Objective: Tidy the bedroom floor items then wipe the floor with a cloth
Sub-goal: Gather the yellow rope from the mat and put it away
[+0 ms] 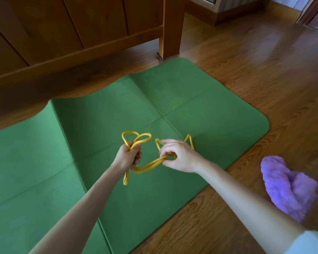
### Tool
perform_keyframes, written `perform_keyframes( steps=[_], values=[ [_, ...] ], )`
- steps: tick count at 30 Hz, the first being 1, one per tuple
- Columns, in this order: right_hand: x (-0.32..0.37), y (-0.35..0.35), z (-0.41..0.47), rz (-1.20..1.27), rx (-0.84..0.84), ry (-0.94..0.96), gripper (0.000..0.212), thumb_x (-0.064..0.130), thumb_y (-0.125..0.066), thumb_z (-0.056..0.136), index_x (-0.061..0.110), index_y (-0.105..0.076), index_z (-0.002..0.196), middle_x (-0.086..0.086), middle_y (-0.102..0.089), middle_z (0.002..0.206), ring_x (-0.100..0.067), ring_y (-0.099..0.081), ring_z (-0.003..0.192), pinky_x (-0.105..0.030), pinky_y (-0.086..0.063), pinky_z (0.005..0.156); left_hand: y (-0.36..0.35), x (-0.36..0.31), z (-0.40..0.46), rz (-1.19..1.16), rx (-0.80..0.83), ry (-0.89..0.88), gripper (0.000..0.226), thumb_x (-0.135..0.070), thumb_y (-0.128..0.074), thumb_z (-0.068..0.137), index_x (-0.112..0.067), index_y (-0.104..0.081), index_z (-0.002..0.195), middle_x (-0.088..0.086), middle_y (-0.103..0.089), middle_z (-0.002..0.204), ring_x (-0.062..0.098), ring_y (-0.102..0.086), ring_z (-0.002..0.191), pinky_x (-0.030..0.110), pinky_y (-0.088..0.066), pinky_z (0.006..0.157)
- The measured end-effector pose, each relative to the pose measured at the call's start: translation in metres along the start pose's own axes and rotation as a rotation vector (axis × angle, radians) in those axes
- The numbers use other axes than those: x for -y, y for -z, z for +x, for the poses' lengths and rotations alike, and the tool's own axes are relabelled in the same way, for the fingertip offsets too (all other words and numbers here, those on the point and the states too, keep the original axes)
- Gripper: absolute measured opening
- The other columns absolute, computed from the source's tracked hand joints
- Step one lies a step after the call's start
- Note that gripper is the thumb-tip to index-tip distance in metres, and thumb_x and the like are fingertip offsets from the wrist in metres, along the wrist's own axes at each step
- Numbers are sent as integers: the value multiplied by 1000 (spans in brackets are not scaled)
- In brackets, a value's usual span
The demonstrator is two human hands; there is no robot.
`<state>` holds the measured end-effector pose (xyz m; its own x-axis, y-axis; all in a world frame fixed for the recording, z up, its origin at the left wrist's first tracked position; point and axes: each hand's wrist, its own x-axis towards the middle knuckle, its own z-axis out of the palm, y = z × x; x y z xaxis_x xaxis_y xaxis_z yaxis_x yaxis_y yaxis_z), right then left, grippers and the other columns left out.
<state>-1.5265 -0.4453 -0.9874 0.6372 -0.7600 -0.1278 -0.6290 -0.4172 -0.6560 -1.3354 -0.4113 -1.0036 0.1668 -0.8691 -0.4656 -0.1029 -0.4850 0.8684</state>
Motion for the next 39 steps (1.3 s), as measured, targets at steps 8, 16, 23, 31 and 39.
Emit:
perform_keyframes(
  steps=[8,16,23,31,39],
  values=[
    [11,3,-12,-293,101,47,9,15,-57,83,17,-63,89,4,-55,61,-17,-50,60,-28,-35,66,27,-7,13,-537,-131,140,27,-22,-41,100,-14,-43,75,-8,-34,40,3,-26,29,10,-17,29],
    [-10,-1,-15,-349,97,-11,11,12,-60,84,14,-69,90,-2,-68,88,-21,-57,85,-32,-42,82,52,7,11,-516,-220,189,27,-23,-43,99,-13,-43,74,-8,-35,39,3,-25,27,10,-17,28],
    [12,1,-6,-274,18,161,17,6,-60,85,12,-72,96,-4,-66,95,-23,-50,93,-34,-38,85,16,-2,-4,-220,102,277,16,-21,-50,96,-13,-50,83,2,-54,56,7,-46,38,13,-28,32],
    [32,8,-1,-30,-22,35,12,16,-69,77,17,-70,88,4,-65,84,-14,-51,83,-29,-42,73,-17,-23,-22,-217,407,199,41,-38,-40,97,-6,-62,86,5,-63,65,12,-59,54,25,-52,61],
    [23,22,1,284,-32,-310,12,15,-68,76,24,-64,69,7,-61,65,-12,-54,66,-27,-44,65,-16,-22,-25,-177,509,141,72,-72,-54,64,-9,-60,97,2,-63,86,12,-59,63,25,-50,58]
  ],
)
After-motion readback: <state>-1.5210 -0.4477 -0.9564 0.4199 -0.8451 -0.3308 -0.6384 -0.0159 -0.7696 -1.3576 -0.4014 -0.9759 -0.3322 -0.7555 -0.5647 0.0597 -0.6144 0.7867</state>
